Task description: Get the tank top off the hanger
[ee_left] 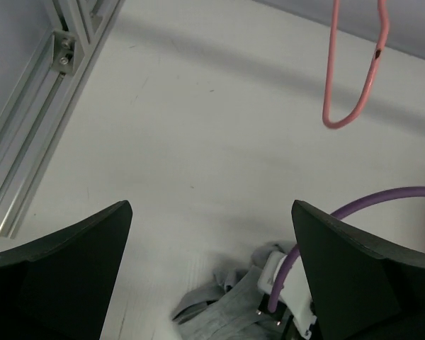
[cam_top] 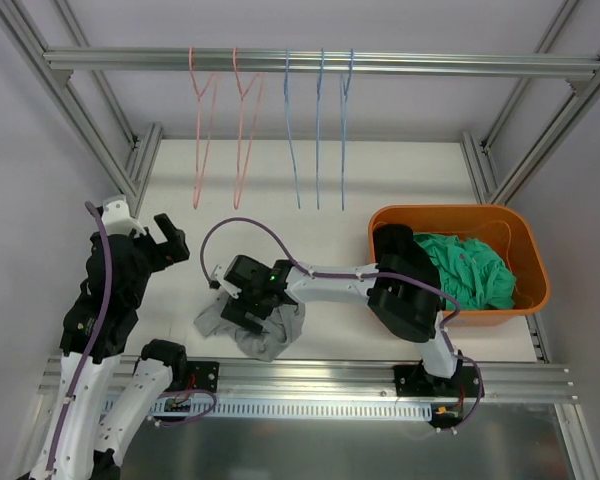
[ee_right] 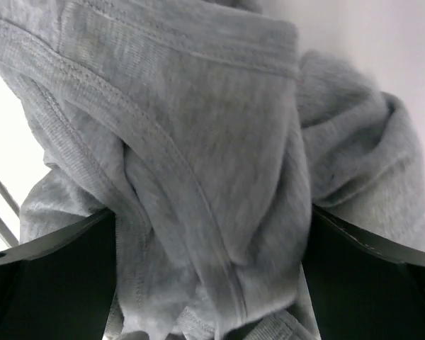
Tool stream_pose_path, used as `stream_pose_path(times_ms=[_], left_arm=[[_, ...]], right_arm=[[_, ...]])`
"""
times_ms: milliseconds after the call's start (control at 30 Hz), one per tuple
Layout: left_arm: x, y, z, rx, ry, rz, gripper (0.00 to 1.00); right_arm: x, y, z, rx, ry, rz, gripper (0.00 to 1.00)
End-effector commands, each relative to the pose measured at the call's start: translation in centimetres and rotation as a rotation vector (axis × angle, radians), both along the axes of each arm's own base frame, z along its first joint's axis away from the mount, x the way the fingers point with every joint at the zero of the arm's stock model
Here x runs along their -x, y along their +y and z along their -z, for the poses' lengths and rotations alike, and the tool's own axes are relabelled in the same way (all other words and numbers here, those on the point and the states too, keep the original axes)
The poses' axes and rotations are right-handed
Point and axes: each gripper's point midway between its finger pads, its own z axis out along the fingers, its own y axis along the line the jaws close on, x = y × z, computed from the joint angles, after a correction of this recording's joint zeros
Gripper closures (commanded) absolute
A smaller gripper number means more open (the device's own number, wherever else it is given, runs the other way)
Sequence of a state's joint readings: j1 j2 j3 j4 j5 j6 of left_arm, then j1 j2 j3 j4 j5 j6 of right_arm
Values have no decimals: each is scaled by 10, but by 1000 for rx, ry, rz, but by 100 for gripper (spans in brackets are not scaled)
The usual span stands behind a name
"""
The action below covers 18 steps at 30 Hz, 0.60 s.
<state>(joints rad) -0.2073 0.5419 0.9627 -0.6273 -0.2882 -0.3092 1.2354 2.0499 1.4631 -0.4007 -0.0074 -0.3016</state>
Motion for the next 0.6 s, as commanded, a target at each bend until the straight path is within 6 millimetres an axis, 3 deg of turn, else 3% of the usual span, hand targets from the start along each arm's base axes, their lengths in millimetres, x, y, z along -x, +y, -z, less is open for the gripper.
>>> stream_pose_path(times_ms=[0,67,100,133,200,233,300,333,400,433,567], left_arm=[[13,9,31,-63,65,-5,1],[17,12,40,-76,65,-12,1],[18,14,52,-87,89,-18,1],[20,14,53,-81,80,-20,1],[24,9,49,-62,48,7,1],[26,12,46,-64,36,-5,1],[29,19,41,-66,8,-43,1],[32,22,38,-62,-16,-61,1],[36,25,35,-56,-39,-77,1],[37,27,34,-54,-49,-88,1],[41,30,31,-45,-80,-104,1]], right_arm=[[-9,-13,22,111,-63,33,2],[-2,-11,26,103,-50,12,19],[5,-15,29,104,-36,2,50],[8,-5,14,36,-36,-1,68],[17,-2,6,-31,-33,-8,100],[15,1,-18,-94,-47,5,100],[18,1,-41,-158,-51,28,100],[18,-2,-67,-224,-67,49,100],[15,-9,-95,-278,-97,71,100],[16,-19,-121,-321,-114,83,100],[14,-57,-155,-291,-163,142,100]])
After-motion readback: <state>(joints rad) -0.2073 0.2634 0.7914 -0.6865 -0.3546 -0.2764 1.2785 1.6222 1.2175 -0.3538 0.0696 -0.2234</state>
